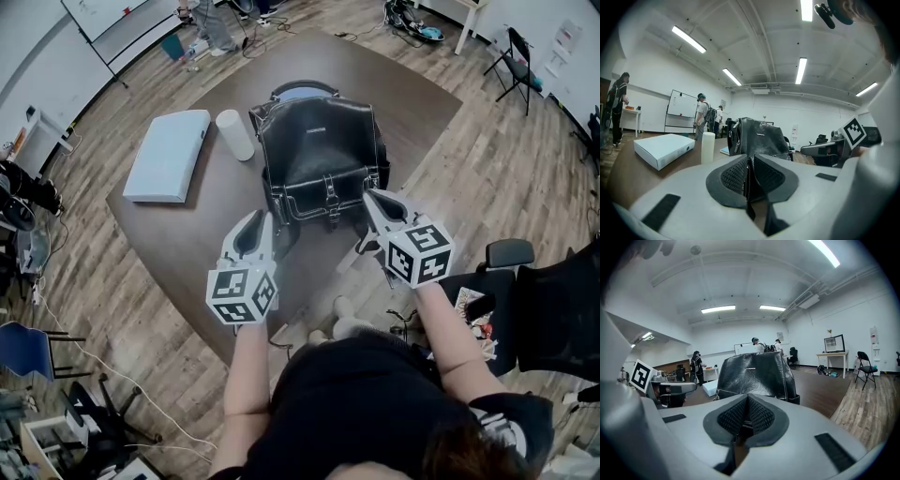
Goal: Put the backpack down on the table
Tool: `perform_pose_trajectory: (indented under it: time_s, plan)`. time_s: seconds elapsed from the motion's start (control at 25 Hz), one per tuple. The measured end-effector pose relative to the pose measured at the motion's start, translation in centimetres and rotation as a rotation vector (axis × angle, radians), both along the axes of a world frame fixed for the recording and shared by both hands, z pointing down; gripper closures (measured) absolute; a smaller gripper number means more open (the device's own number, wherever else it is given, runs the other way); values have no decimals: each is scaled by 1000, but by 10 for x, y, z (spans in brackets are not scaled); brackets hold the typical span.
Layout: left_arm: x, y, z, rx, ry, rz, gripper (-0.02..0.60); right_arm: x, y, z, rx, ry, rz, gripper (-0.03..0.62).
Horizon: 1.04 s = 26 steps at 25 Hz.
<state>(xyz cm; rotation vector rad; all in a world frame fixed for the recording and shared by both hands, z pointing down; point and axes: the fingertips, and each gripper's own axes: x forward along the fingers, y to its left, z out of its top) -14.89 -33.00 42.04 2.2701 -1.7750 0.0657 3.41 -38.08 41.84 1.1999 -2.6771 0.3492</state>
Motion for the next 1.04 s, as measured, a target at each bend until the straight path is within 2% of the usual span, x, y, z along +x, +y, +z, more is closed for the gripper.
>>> perform_pose_trajectory:
  time_s: [1.04]
  plan:
    - [-3, 0, 14, -40, 8, -16, 517, -5, -3, 9, -23, -10, -10, 577]
